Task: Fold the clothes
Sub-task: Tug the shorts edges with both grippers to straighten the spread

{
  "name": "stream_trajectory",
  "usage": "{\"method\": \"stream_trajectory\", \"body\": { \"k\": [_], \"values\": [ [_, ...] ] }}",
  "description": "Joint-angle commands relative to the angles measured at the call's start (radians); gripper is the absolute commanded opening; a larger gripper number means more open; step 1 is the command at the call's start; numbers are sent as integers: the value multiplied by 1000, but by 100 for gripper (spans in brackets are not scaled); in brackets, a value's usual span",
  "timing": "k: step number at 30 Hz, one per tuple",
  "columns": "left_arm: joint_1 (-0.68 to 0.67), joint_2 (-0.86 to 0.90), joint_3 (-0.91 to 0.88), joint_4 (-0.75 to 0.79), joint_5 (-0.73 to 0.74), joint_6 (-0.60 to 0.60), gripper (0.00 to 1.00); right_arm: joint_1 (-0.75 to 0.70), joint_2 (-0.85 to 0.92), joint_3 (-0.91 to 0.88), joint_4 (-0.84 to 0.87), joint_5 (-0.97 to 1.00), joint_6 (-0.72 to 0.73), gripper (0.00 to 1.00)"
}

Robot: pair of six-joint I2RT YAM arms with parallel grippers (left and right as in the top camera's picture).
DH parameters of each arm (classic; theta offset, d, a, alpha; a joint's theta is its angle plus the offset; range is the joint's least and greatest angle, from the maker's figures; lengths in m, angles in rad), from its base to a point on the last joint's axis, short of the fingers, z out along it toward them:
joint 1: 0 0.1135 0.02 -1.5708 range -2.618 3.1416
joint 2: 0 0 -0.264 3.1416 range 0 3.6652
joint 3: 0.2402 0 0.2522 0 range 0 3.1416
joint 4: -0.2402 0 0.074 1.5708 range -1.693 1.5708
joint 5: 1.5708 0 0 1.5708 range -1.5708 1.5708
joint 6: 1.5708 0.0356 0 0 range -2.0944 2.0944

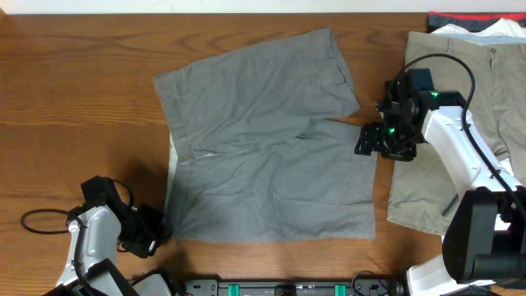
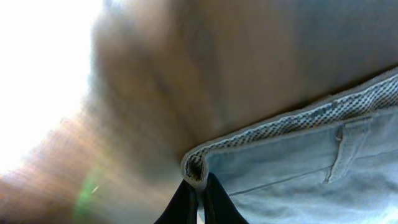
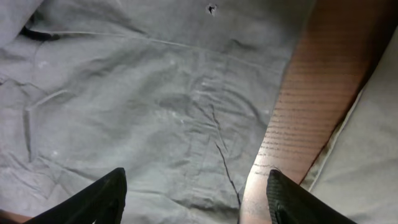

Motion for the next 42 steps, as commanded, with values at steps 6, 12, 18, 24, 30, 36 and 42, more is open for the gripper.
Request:
{"method": "stream_trajectory", "body": {
  "k": [6, 12, 18, 24, 30, 36, 42],
  "values": [
    [-4, -116, 34, -25, 16, 61, 6, -37, -16, -1, -121, -7, 27, 71],
    [-4, -150, 35, -24, 16, 62, 6, -51, -16, -16, -266, -66, 55, 70],
    [-4, -150, 34, -24, 17, 69, 6, -51, -42, -145, -328, -113, 101, 68],
    [-4, -150, 34, -17, 19, 87, 6, -51, -134, -303, -265, -97, 203, 70],
    [-4, -150, 34, -15, 19, 87, 6, -41, -190, -432, -209, -89, 325, 69],
    [-4, -150, 34, -17, 20, 87, 6, 12, -193, -574, -67, -189, 386, 51],
    [-4, -150, 34, -16, 19, 87, 7, 24, -193, -616, 5, -191, 412, 52]
  ]
}}
